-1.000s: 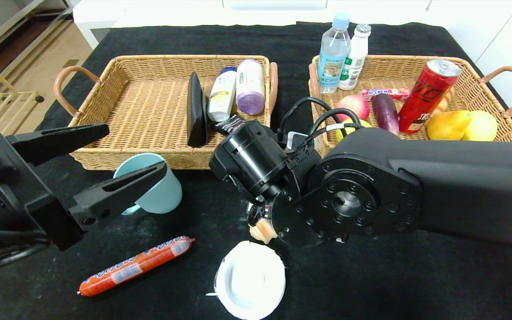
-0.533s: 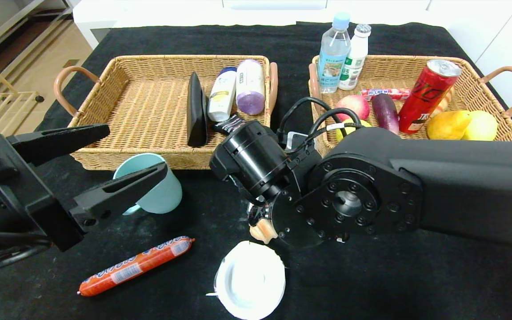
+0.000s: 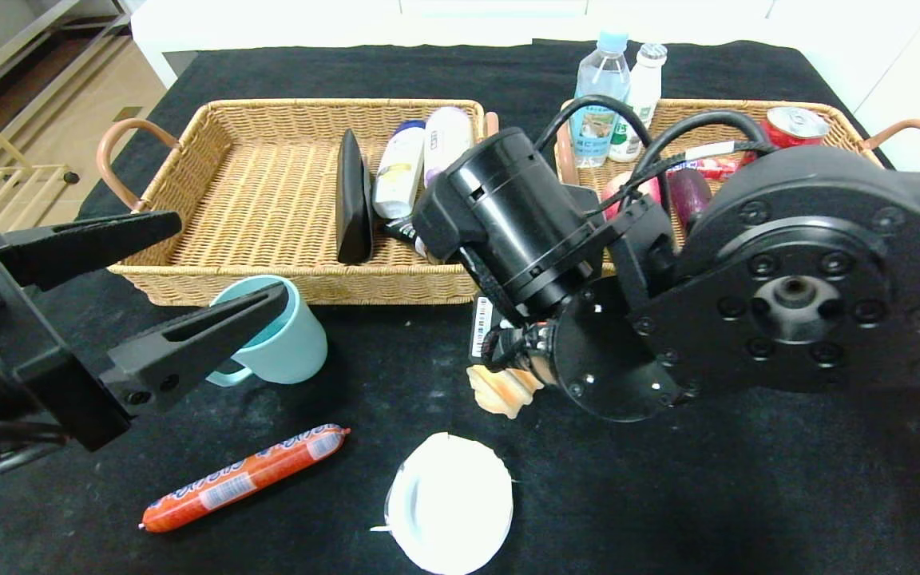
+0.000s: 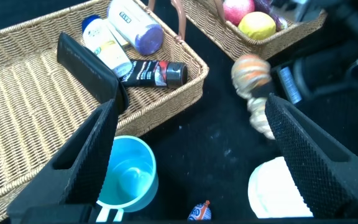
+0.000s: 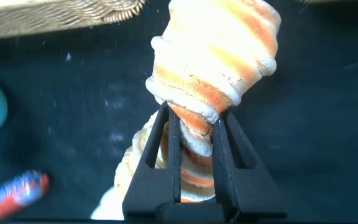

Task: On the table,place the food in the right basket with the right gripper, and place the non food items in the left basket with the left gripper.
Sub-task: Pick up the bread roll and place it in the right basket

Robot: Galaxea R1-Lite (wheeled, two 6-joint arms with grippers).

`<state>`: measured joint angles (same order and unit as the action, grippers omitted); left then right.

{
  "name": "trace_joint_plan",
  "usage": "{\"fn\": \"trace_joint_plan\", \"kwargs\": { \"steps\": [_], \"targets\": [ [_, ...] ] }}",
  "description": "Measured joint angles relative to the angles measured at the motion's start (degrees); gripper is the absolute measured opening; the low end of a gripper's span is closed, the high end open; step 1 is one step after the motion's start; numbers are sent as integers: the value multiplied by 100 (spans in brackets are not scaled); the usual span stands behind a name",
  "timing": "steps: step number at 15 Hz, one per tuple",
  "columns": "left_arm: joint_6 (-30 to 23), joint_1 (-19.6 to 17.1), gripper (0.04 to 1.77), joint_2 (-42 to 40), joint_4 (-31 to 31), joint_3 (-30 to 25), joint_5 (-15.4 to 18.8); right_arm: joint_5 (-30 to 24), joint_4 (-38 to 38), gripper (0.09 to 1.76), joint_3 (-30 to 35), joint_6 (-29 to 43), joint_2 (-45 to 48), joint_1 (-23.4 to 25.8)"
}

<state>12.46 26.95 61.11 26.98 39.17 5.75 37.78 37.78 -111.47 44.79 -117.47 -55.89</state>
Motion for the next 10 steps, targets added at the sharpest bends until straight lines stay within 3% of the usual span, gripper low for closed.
{"fn": "trace_joint_plan", "kwargs": {
  "steps": [6,10],
  "targets": [
    [2,24,172,21,0,-28,-2,315,463,40,402,-625,711,444],
    [2,112,172,46,0,-56,-9,-66,166,38,354,-1486,1093,948]
  ]
}}
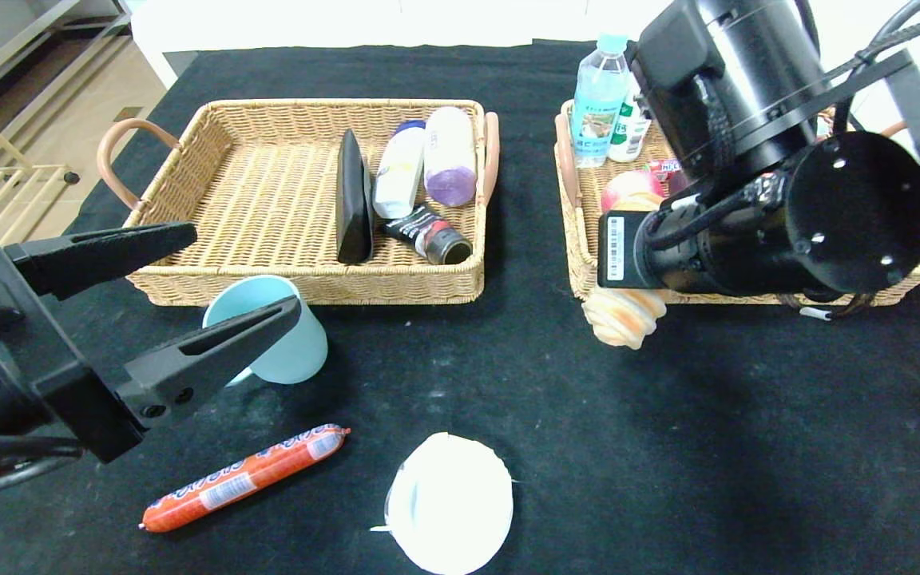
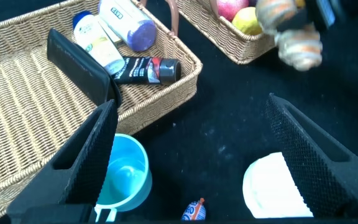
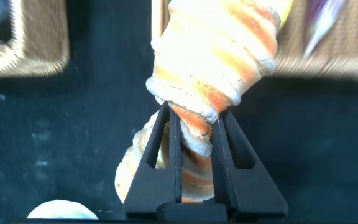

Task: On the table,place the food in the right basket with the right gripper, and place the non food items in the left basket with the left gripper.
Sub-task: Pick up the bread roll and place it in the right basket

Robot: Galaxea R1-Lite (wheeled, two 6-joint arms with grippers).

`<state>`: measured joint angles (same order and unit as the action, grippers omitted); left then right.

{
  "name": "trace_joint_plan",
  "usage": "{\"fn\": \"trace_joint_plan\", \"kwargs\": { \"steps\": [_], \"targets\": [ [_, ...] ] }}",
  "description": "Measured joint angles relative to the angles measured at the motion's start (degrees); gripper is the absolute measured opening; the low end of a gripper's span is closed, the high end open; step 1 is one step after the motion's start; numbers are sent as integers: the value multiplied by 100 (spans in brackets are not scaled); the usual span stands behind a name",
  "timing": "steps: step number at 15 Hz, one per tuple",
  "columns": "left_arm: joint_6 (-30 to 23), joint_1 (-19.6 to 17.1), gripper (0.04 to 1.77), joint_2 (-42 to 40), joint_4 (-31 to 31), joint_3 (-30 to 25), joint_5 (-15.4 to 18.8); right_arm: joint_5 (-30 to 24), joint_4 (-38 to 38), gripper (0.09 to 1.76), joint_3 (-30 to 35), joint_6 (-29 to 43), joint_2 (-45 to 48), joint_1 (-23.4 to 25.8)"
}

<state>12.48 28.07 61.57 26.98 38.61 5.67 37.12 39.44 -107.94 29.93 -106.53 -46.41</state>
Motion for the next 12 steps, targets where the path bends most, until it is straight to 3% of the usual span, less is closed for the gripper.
{"fn": "trace_joint_plan", "kwargs": {
  "steps": [8,12],
  "targets": [
    [0,6,172,13,-2,-7,2,-267,-2291,38,5,-1886,-9,995],
    [2,6,172,13,-6,-7,4,-20,-2732,38,69,-2349,-124,1180]
  ]
}}
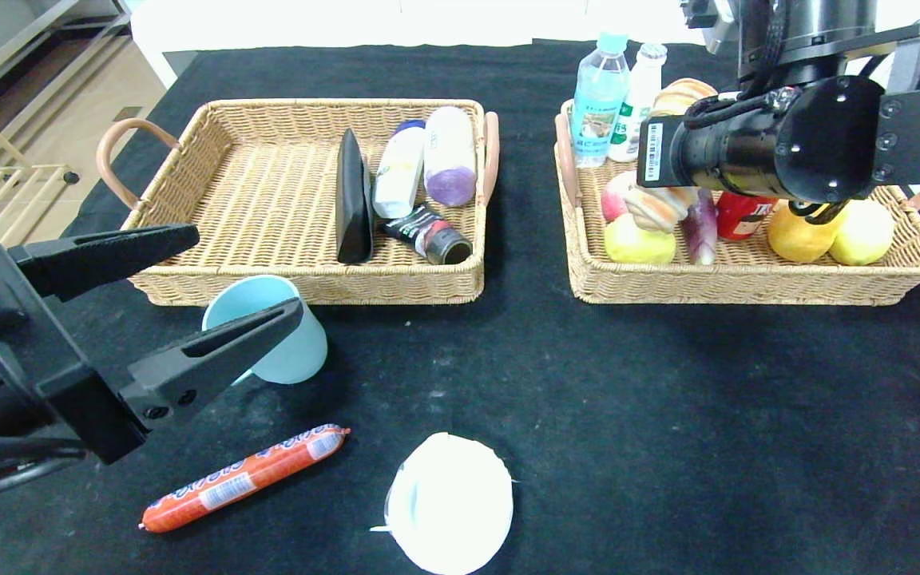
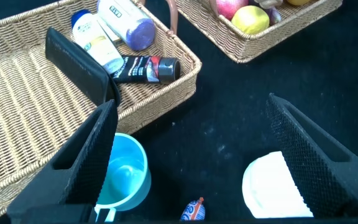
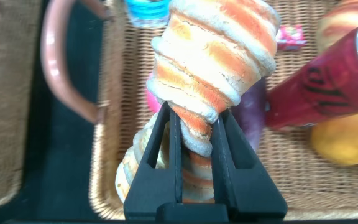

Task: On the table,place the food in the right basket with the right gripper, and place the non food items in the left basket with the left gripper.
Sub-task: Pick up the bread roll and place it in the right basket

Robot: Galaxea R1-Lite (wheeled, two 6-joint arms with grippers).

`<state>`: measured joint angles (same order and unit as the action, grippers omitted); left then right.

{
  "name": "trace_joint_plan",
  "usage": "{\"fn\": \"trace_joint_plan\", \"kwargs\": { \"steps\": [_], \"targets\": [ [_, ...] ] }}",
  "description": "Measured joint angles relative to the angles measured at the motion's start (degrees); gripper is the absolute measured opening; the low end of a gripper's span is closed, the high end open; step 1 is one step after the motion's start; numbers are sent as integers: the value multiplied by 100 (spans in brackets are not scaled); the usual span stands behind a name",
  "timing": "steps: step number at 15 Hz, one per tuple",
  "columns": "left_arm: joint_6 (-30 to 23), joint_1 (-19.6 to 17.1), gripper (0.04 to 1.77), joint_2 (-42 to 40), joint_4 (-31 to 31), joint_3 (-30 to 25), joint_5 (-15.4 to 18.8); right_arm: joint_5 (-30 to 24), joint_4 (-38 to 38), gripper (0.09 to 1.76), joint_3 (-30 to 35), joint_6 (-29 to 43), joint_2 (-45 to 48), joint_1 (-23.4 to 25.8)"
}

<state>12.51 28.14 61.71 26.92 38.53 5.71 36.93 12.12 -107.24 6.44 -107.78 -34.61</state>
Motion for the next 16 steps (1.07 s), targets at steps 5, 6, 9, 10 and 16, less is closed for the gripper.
{"fn": "trace_joint_plan", "kwargs": {
  "steps": [5,6,9,10,16],
  "targets": [
    [6,0,172,0,0,-9,5,20,-881,37,289,-701,-22,284],
    [6,15,172,2,-2,-12,0,30,-1187,37,399,-902,-27,363],
    [0,130,172,6,-2,-44,-44,34,-2069,37,835,-1382,-74,586],
    [-2,146,172,13,0,-44,-50,34,-2214,37,967,-1435,-88,623],
    [-2,155,172,44,1,-48,-56,44,-2316,66,1207,-1435,-105,702]
  ]
}}
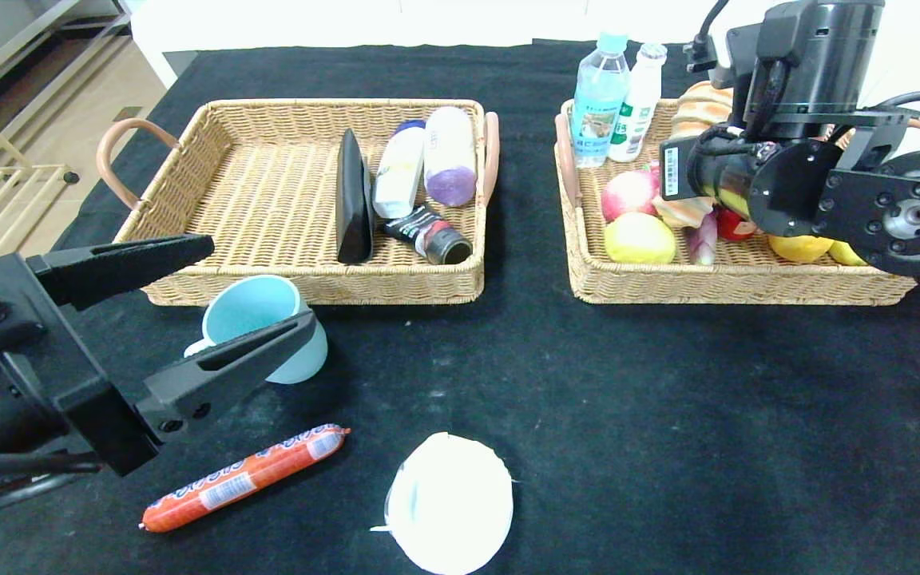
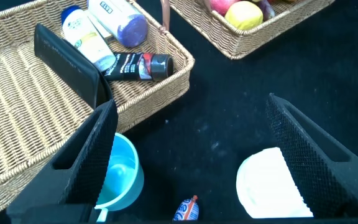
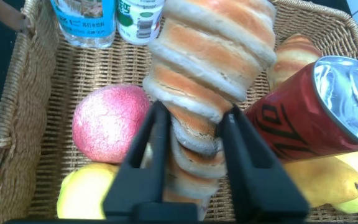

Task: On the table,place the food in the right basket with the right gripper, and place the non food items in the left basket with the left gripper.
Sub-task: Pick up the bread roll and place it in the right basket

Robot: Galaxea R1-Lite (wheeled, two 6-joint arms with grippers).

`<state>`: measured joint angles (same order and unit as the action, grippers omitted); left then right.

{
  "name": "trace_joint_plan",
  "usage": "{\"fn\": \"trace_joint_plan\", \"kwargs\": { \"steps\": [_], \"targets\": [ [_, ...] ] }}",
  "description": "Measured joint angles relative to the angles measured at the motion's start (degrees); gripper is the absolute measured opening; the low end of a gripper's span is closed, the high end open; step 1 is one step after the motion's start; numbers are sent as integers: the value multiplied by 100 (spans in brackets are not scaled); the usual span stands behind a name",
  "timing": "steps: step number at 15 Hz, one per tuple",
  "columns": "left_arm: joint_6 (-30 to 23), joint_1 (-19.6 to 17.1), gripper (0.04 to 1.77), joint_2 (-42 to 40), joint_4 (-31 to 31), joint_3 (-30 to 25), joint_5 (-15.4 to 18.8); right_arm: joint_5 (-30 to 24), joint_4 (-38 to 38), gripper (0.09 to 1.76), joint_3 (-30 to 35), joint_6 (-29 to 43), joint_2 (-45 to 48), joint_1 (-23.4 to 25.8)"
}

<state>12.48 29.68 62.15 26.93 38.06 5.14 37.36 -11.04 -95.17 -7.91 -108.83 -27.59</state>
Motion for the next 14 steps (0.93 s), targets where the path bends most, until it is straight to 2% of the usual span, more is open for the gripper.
{"fn": "trace_joint_plan", "kwargs": {
  "steps": [2,6,11,14],
  "targets": [
    [2,2,172,2,-1,-2,2,63,-102,90,16,20,1,24],
    [0,2,172,9,-1,-5,2,72,-177,123,107,23,12,26],
    [0,2,172,28,2,0,-2,34,-160,145,471,50,306,-140],
    [0,2,172,50,0,-5,-7,-171,-113,153,1058,65,728,-394]
  ]
}}
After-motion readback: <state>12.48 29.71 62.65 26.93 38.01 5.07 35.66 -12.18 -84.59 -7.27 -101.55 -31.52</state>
